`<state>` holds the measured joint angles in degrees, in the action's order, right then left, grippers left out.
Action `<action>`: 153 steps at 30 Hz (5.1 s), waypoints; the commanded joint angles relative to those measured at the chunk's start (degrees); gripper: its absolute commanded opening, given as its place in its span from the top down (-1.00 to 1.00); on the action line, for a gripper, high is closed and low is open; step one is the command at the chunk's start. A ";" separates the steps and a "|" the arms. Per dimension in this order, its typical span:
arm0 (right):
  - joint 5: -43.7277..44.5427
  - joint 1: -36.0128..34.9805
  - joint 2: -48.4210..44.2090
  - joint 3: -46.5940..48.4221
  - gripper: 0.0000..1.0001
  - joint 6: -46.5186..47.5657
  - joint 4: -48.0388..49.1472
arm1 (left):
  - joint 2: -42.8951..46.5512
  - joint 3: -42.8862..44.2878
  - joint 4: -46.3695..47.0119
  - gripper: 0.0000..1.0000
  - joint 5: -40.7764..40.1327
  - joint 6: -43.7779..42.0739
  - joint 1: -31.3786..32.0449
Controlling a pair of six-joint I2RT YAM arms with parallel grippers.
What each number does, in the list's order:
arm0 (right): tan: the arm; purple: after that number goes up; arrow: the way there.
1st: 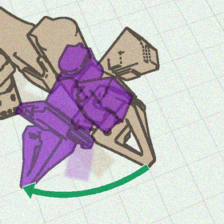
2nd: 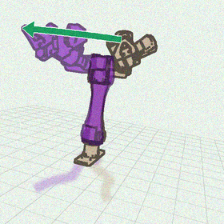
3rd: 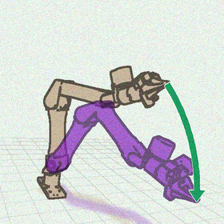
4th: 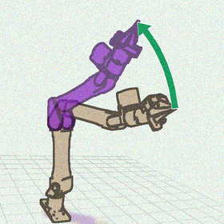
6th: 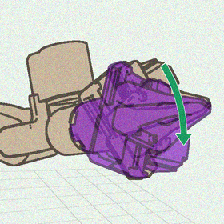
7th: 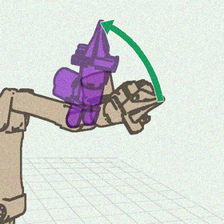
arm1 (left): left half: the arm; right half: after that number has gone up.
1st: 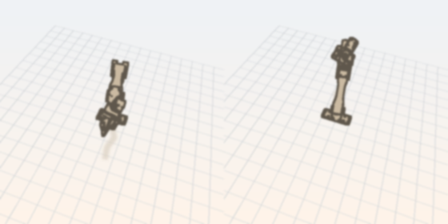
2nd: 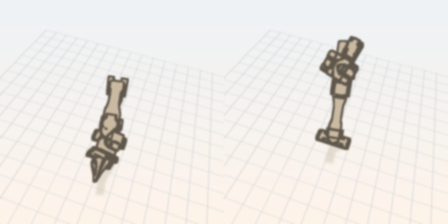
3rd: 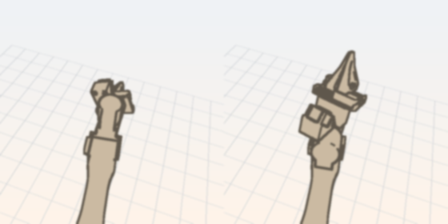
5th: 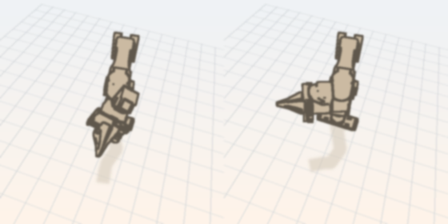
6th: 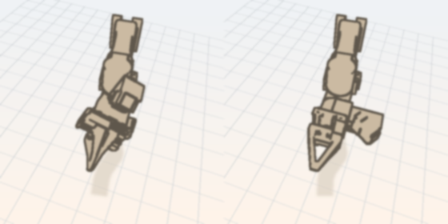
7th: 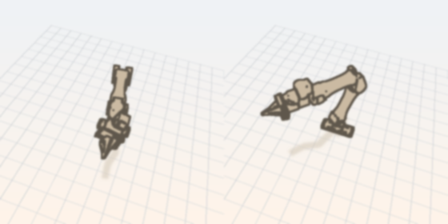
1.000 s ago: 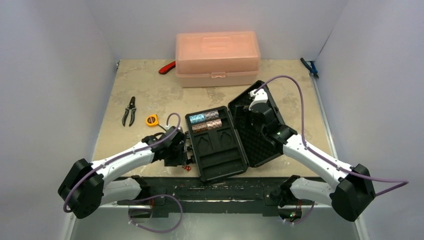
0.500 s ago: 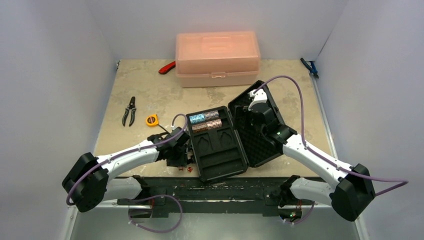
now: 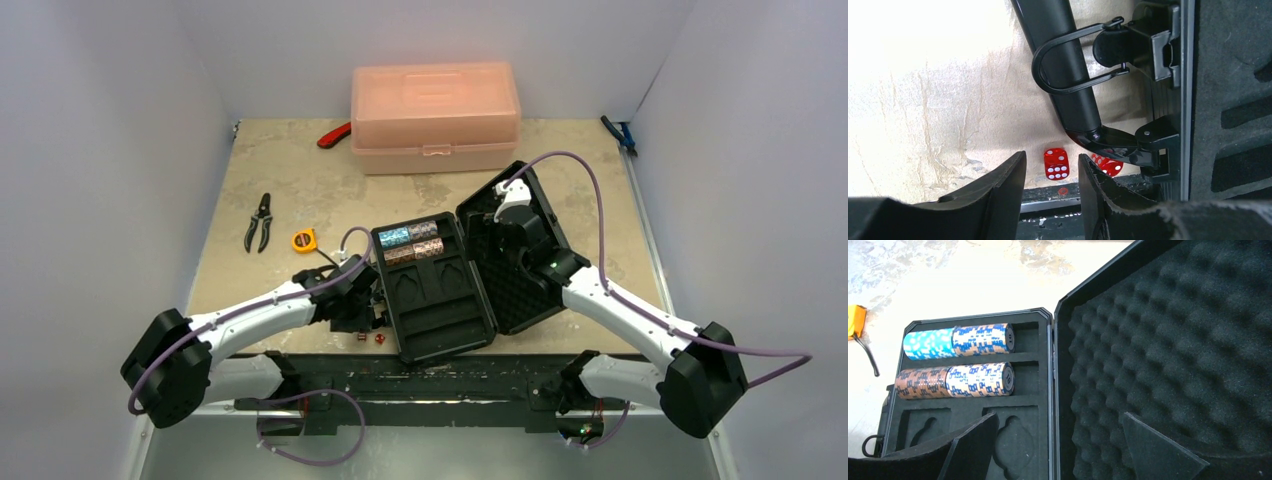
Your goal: Pack up texas hold em set
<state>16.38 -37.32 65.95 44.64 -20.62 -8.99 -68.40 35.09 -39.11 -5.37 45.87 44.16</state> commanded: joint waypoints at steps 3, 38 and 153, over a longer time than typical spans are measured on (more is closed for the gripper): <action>-0.74 0.34 0.05 0.19 -0.98 -0.82 1.61 | -0.38 1.67 -0.10 0.19 0.35 -0.42 1.21; -1.24 0.23 -1.14 0.69 -0.98 -0.96 0.62 | -1.42 8.59 -8.50 1.00 -4.40 1.29 4.36; 21.26 0.23 -20.65 1.23 -0.98 -6.01 -9.64 | -57.75 81.72 -9.71 1.00 -2.72 -20.07 -2.31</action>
<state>37.80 -37.17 45.39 45.52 -26.59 -19.18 -125.64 114.24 -50.65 -6.90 27.75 42.11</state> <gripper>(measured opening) 0.987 0.209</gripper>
